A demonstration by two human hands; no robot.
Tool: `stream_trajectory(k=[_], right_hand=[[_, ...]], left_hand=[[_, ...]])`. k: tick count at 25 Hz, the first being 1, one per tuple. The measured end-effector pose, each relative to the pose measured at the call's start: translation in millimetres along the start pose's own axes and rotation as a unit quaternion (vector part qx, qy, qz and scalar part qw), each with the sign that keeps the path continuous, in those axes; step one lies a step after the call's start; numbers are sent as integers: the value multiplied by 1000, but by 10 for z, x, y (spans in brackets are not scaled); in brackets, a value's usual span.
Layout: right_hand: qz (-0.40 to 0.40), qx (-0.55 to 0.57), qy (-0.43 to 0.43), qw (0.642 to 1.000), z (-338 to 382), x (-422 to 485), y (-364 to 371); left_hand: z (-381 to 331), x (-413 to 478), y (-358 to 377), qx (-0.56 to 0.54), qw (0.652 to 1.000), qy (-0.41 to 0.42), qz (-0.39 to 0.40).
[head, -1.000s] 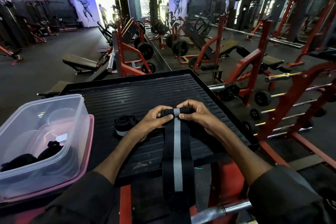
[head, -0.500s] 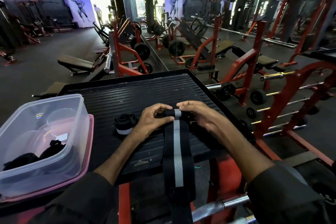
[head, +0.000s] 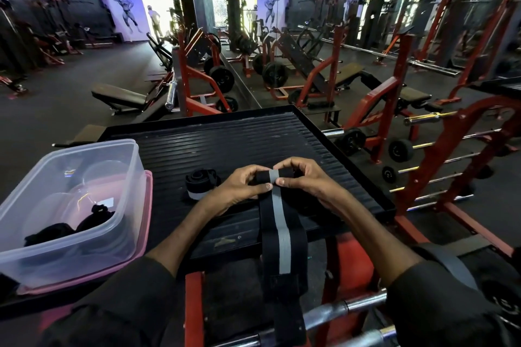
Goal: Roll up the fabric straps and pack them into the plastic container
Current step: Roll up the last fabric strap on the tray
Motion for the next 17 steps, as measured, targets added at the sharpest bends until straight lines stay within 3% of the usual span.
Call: stream_trajectory(k=[2, 6, 8, 12, 17], right_hand=[[0, 8, 6, 1000, -4, -24, 6], [42, 125, 135, 982, 54, -50, -2], [27, 152, 164, 974, 72, -52, -15], [46, 22, 159, 986, 2, -129, 45], [27, 14, 93, 995, -69, -163, -12]], left_hand=[[-8, -7, 1, 14, 999, 37, -27], [-18, -39, 8, 52, 992, 89, -73], [-10, -58, 9, 92, 986, 101, -91], [-41, -99, 4, 117, 980, 114, -117], [-23, -138, 75, 44, 998, 36, 1]])
Point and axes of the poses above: each hand's wrist, its own x-axis towards the middle knuckle, its own y-axis out of the palm, z = x × y, the point moved 4 cm from there along x, towards the middle knuckle, and after that the axes turned 11 degrees about y, right-handed, at the moved point
